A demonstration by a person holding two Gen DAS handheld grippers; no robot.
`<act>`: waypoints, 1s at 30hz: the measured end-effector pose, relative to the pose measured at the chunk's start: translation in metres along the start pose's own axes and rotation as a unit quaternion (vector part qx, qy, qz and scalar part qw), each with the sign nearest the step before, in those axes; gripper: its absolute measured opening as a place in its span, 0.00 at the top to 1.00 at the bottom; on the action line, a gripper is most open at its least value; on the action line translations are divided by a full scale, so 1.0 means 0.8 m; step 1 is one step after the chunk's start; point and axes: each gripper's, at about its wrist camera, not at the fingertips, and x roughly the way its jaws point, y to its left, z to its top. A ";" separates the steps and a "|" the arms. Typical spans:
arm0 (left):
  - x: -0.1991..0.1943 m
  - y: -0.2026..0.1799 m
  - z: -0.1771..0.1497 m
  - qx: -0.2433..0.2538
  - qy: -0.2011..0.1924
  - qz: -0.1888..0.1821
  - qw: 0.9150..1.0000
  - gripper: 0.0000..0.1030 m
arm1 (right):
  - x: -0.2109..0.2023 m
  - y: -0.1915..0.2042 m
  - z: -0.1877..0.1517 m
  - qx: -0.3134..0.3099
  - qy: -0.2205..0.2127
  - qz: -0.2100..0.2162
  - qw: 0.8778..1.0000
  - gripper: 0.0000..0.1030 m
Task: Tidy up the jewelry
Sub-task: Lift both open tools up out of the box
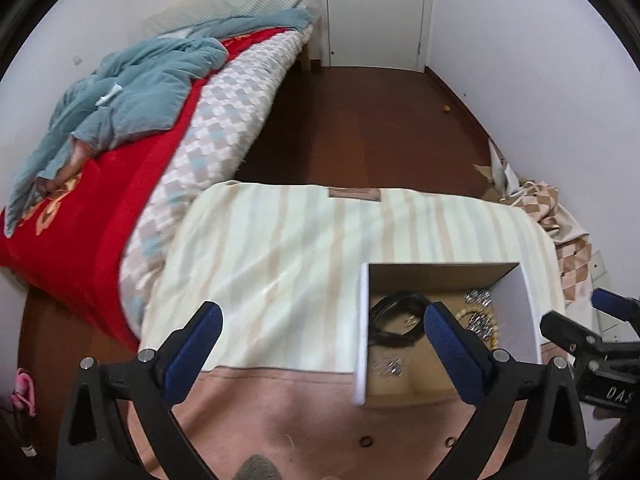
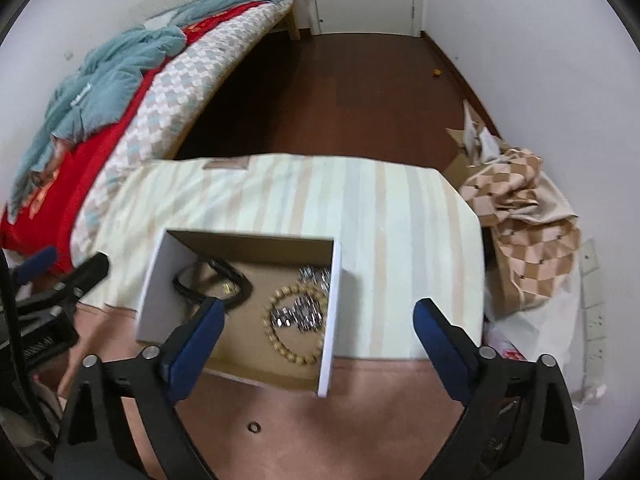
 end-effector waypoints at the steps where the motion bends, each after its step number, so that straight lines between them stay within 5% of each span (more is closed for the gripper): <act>1: -0.003 0.002 -0.005 -0.001 -0.001 0.004 1.000 0.00 | -0.001 0.002 -0.006 0.000 0.001 -0.006 1.000 0.00; 10: -0.019 0.005 -0.038 -0.002 0.014 0.015 1.000 0.00 | -0.021 0.014 -0.041 0.010 -0.004 -0.042 0.999 0.00; 30: -0.123 0.008 -0.050 -0.005 -0.048 0.007 0.999 0.00 | -0.145 0.035 -0.069 0.007 -0.092 -0.069 0.993 0.00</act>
